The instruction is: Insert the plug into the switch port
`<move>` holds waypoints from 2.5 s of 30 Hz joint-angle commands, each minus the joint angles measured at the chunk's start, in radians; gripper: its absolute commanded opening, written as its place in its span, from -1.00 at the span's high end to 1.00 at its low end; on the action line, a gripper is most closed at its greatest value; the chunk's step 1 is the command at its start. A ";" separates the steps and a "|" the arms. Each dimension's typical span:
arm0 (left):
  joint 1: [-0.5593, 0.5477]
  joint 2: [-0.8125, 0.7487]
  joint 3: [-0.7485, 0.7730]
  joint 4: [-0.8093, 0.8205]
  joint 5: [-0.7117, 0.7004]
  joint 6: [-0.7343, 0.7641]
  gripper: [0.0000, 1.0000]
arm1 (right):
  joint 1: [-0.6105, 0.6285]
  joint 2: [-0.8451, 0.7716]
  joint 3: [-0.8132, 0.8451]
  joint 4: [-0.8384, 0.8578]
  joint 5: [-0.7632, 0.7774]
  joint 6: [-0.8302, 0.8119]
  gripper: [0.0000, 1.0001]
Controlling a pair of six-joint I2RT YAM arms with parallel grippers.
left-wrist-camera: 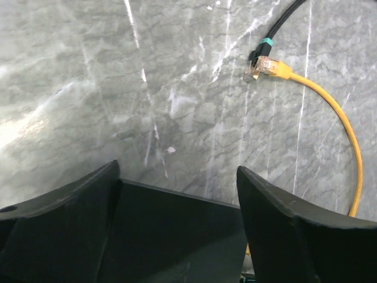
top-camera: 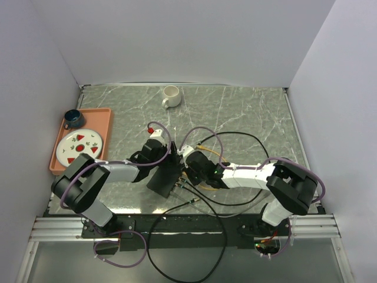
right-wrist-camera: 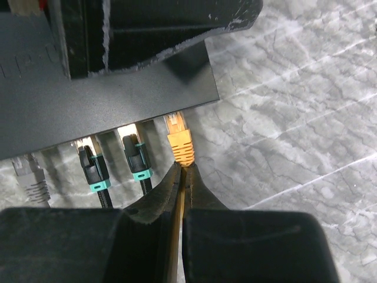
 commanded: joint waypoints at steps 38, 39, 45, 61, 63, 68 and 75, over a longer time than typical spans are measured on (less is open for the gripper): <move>0.023 -0.333 -0.004 -0.575 -0.211 -0.151 -0.93 | -0.014 0.084 0.124 0.299 -0.011 0.024 0.60; 0.023 -0.333 -0.002 -0.574 -0.204 -0.148 -0.93 | -0.014 0.089 0.125 0.291 -0.011 0.021 0.59; 0.024 -0.335 -0.036 -0.496 -0.121 -0.124 -0.98 | -0.014 0.104 0.134 0.285 -0.021 0.020 0.57; 0.052 -0.220 -0.013 -0.474 -0.115 -0.096 -0.96 | -0.016 0.098 0.116 0.198 0.049 -0.052 -0.04; 0.057 -0.214 -0.016 -0.465 -0.105 -0.091 -0.95 | -0.014 0.084 0.104 0.195 0.044 -0.060 -0.04; 0.061 -0.181 -0.007 -0.463 -0.093 -0.082 -0.94 | -0.014 0.071 0.078 0.186 0.034 -0.063 0.07; 0.064 -0.145 0.016 -0.433 -0.075 -0.064 -0.93 | -0.013 0.060 0.058 0.169 0.008 -0.071 0.18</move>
